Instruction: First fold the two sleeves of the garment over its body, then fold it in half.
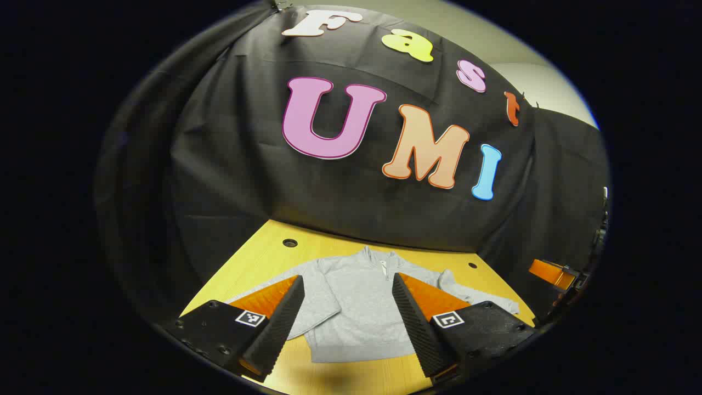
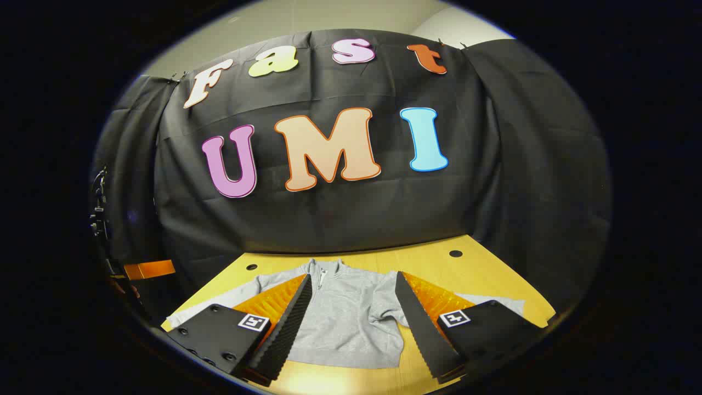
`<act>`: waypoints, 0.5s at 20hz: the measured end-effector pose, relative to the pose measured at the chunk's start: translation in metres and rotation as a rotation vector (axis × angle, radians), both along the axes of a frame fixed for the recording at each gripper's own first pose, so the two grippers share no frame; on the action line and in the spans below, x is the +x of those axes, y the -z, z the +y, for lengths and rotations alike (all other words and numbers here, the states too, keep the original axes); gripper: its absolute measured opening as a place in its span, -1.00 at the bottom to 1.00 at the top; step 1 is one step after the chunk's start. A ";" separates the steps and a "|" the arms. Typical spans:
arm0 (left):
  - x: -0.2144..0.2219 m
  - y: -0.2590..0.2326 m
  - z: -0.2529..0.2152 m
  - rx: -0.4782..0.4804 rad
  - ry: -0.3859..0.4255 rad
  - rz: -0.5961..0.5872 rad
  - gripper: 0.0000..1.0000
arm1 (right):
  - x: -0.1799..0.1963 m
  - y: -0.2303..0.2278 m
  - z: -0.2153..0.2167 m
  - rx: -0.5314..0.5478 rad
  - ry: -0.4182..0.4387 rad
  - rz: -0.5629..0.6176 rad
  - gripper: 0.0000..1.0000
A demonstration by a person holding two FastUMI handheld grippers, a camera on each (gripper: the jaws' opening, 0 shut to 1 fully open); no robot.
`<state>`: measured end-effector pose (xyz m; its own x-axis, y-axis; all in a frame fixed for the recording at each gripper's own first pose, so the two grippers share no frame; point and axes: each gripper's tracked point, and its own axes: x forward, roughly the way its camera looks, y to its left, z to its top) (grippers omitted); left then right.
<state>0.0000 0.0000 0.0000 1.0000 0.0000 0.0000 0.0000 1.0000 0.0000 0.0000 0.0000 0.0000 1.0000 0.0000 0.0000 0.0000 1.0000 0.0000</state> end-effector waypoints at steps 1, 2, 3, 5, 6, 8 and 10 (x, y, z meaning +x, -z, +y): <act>-0.002 0.003 -0.001 0.005 0.005 0.008 0.89 | -0.002 0.003 0.000 0.004 -0.007 0.009 0.93; -0.004 0.005 -0.005 0.007 0.018 0.014 0.89 | -0.004 0.004 0.000 -0.002 -0.014 0.017 0.93; -0.006 0.007 -0.009 0.007 0.031 0.020 0.89 | -0.007 0.006 -0.002 -0.014 -0.021 0.023 0.94; -0.009 0.015 -0.016 -0.001 0.053 0.041 0.88 | -0.012 0.010 -0.005 -0.041 -0.029 0.041 0.93; -0.010 0.017 -0.018 -0.006 0.061 0.052 0.88 | -0.014 0.013 -0.006 -0.047 -0.032 0.048 0.94; -0.012 0.022 -0.019 -0.011 0.066 0.067 0.89 | -0.019 0.015 -0.007 -0.050 -0.033 0.058 0.94; -0.011 0.026 -0.019 -0.008 0.066 0.080 0.89 | -0.021 0.019 -0.009 -0.050 -0.030 0.065 0.93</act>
